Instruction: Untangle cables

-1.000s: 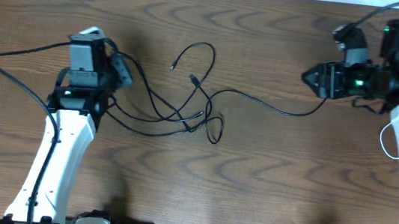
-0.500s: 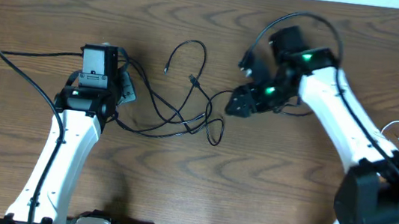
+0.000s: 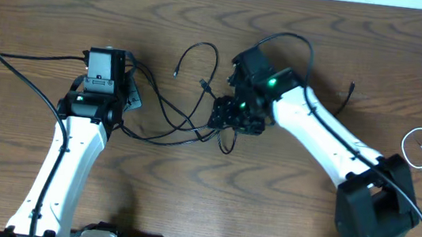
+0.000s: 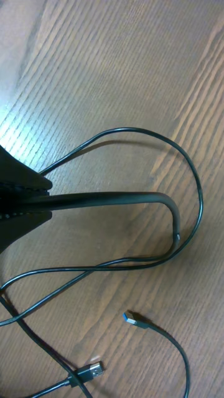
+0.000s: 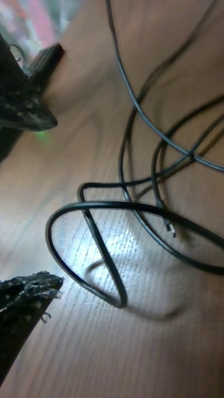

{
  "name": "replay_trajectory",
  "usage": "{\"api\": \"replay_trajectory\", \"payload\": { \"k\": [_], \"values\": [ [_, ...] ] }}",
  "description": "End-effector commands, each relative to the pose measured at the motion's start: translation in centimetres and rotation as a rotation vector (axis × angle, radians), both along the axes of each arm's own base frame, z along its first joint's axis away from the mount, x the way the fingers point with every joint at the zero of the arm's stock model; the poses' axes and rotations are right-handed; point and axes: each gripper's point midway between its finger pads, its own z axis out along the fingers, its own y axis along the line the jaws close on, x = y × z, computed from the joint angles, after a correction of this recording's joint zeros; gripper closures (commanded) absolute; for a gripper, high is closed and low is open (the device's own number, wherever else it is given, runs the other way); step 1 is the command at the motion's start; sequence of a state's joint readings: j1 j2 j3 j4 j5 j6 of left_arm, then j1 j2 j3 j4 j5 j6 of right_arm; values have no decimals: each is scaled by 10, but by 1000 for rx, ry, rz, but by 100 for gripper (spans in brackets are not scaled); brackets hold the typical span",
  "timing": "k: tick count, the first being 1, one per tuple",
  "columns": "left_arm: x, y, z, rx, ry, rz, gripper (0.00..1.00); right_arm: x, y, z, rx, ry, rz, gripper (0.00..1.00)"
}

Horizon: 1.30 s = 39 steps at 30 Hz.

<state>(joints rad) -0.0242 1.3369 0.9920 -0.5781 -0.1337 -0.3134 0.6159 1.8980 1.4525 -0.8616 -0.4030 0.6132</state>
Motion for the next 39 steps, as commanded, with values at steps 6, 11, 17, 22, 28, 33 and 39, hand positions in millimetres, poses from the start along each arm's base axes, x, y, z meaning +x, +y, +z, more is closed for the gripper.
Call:
{"api": "replay_trajectory", "payload": {
  "k": [6,11,17,22,28,33,39],
  "values": [
    [4,2,12,11,-30,5,92,8,9,-42,-44,-66,-210,38],
    [4,1,12,8,-30,3,92,20,29,-46,41,-172,-200,51],
    [4,1,12,8,-30,3,93,9,22,-62,-8,-139,-281,79],
    [4,1,12,8,-30,3,92,25,31,-42,73,-225,-195,99],
    [4,1,12,8,-30,3,92,73,-11,65,175,-476,-133,99],
    [4,1,12,8,-31,3,92,105,-118,151,140,-674,-292,99],
    [5,1,13,8,-33,3,92,108,-274,218,48,-865,-595,99]
  ]
}}
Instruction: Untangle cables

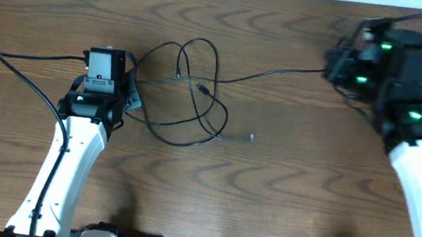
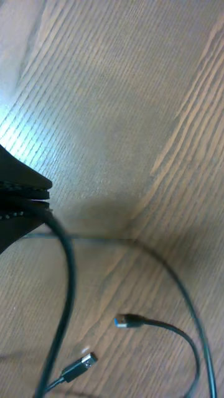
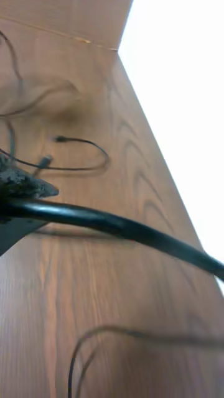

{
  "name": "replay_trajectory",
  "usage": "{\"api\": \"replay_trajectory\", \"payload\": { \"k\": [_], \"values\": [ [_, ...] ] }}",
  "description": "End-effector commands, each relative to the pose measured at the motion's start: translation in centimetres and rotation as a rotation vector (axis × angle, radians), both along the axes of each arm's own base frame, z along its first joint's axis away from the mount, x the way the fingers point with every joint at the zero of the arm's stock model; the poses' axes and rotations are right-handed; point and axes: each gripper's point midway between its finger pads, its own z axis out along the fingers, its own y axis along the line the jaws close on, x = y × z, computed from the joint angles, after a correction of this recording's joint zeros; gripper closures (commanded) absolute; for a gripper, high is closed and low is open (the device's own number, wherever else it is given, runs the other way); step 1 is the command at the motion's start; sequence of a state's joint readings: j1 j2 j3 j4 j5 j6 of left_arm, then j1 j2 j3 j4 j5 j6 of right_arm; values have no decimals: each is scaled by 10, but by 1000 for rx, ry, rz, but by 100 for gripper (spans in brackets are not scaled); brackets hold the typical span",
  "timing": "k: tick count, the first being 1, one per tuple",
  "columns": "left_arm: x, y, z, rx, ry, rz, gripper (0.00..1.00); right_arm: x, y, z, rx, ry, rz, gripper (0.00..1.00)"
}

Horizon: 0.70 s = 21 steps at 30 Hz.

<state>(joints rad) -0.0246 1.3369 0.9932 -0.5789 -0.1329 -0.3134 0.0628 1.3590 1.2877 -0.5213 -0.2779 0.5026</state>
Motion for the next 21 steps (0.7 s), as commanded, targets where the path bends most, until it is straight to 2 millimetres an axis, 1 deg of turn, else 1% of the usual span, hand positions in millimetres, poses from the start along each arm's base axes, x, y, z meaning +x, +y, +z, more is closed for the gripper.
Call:
{"api": "replay_trajectory", "payload": {
  "k": [1,2,4,7,9,11,13,15,16,17,18,19,21],
  "values": [
    [5,1,13,9,-33,4,92,-3,-65,30,-24,-93,-121,99],
    [5,1,13,9,-34,4,92,-3,-85,36,-7,-116,-154,99],
    [5,1,13,9,-33,4,92,-3,-109,43,26,-141,-197,99],
    [4,1,12,9,-33,4,92,-9,-153,46,55,-146,-318,99],
    [5,1,13,9,-33,4,92,-13,-168,44,59,-140,-351,99],
    [5,1,13,8,-34,3,92,-16,-174,42,65,-131,-362,99],
    [5,1,13,8,-38,4,92,-18,-174,40,65,-120,-362,99],
    [10,-3,15,-11,-57,-11,83,-17,-174,37,68,-109,-362,99],
    [13,-6,17,-27,-71,-25,70,-17,-174,36,68,-108,-362,99],
    [17,-12,22,-53,-100,-45,55,-16,-175,35,68,-105,-364,99],
    [23,-19,30,-87,-141,-71,45,-16,-176,34,67,-102,-368,99],
    [27,-26,39,-115,-182,-94,39,-16,-180,32,61,-98,-382,99],
    [34,-33,58,-146,-262,-126,35,-17,-187,31,49,-94,-410,99]
  ]
}}
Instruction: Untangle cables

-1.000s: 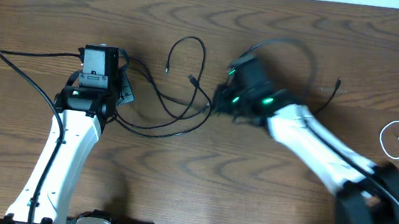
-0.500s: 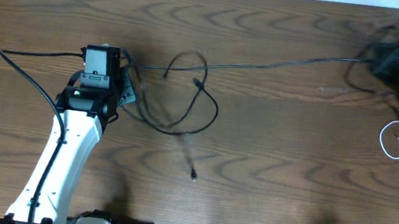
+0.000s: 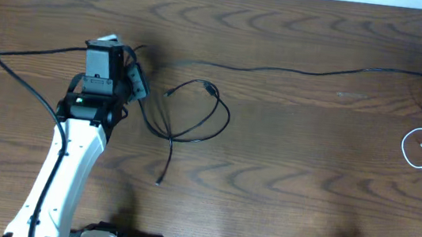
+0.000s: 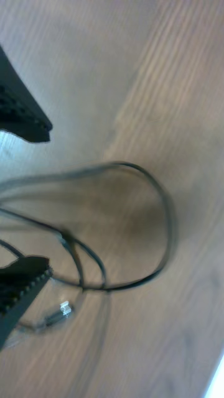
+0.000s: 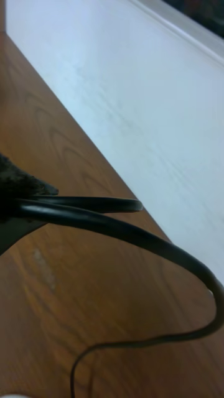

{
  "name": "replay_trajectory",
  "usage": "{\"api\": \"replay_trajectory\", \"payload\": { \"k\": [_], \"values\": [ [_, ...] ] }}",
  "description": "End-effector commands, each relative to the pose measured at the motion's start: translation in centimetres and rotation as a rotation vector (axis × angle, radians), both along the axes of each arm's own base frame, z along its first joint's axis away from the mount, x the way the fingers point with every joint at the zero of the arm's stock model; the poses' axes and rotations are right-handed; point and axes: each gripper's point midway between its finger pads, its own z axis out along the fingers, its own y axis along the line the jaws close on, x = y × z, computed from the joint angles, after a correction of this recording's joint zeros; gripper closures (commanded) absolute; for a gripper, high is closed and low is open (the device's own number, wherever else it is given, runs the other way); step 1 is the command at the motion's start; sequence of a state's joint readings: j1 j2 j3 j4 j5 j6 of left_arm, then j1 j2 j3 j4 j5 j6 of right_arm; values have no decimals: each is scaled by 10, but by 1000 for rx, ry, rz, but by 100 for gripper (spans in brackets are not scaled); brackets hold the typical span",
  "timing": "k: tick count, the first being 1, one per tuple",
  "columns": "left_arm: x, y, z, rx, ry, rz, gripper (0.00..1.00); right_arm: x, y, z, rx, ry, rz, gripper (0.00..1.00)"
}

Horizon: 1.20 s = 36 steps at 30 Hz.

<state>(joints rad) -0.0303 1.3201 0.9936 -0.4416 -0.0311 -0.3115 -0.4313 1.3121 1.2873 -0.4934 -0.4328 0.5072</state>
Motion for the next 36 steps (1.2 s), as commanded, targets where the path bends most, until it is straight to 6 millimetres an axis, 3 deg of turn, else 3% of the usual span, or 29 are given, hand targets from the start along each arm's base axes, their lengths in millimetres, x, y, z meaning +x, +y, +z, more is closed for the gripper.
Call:
{"api": "replay_trajectory", "payload": {
  "k": [1,6,11,13,15,19,23,25,28,29,31,32,36],
  "values": [
    [10,-14,49,-65,-168,-64,33,-2,-22,1,-30,7,-80,99],
    [10,-14,64,-67,-218,-67,30,-4,-40,7,-28,-33,-97,99],
    [5,-20,51,-90,-161,-87,30,9,3,56,-25,-262,194,99],
    [2,-20,43,-90,-127,-86,30,11,11,63,-70,-299,240,99],
    [-1,-20,37,-90,-101,-85,30,14,-4,60,-136,-282,168,99],
    [-5,-19,32,-90,-74,-83,30,11,-52,53,-221,-217,-74,99],
    [-6,-19,30,-90,-65,-83,30,-9,-110,42,-304,-121,-358,99],
    [-6,-19,28,-90,-59,-82,30,-16,-123,35,-306,-86,-401,99],
    [-6,-19,20,-91,-33,-81,30,-6,-108,28,-273,-97,-287,99],
    [-6,-19,13,-92,-7,-80,30,6,-86,29,-263,-129,-163,99],
    [-7,-19,6,-92,17,-79,30,14,-68,32,-273,-149,-69,99],
    [-8,-19,-4,-92,54,-77,30,22,-48,40,-332,-153,13,99],
    [-13,-19,-22,-93,125,-74,30,29,-14,67,-549,-53,106,99]
  ]
}}
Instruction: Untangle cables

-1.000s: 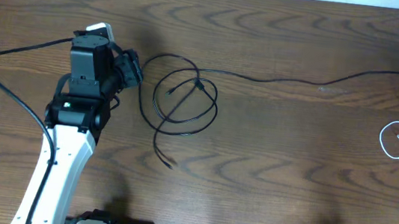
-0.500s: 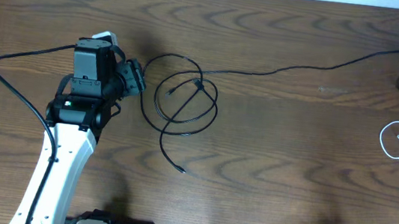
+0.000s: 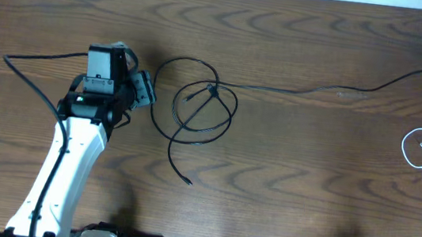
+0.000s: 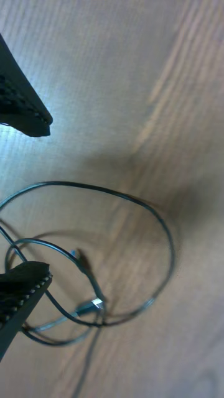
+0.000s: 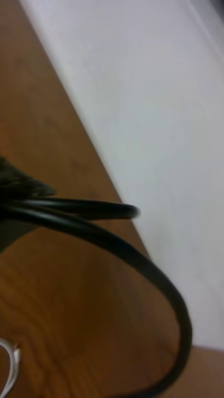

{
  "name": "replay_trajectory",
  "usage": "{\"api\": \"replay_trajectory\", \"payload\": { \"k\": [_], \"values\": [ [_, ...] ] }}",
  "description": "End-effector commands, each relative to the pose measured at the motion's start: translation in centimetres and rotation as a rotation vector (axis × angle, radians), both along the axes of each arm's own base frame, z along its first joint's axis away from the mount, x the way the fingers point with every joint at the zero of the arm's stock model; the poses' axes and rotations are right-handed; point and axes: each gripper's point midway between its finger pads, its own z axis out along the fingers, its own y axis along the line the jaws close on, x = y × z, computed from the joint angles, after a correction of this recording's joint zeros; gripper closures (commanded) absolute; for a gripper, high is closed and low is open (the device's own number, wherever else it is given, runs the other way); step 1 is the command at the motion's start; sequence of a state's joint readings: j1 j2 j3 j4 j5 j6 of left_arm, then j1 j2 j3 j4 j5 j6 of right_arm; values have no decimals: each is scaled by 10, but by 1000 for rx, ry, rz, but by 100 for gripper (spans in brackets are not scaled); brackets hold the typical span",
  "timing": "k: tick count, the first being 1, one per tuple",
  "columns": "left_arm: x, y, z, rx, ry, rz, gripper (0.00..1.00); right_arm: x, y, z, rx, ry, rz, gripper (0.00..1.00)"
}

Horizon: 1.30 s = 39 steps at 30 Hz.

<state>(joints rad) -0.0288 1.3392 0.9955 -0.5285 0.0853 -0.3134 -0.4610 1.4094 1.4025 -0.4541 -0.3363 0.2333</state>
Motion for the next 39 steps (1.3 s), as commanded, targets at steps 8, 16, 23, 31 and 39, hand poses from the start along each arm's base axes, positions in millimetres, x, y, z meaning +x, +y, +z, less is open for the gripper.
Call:
{"api": "replay_trajectory", "payload": {
  "k": [8,16,23,31,39],
  "values": [
    [2,0,-6,-3,32,-6,30,15,146,-2,-312,293,475,99],
    [1,0,-7,-3,37,-6,30,33,276,-106,-371,483,836,99],
    [-2,0,-9,-3,54,-6,30,45,340,-178,-459,539,996,99],
    [-3,0,-10,-3,59,-6,30,57,347,-259,-529,682,925,99],
    [-3,0,-10,-3,59,-6,30,53,345,-304,-528,768,937,91]
  ]
}}
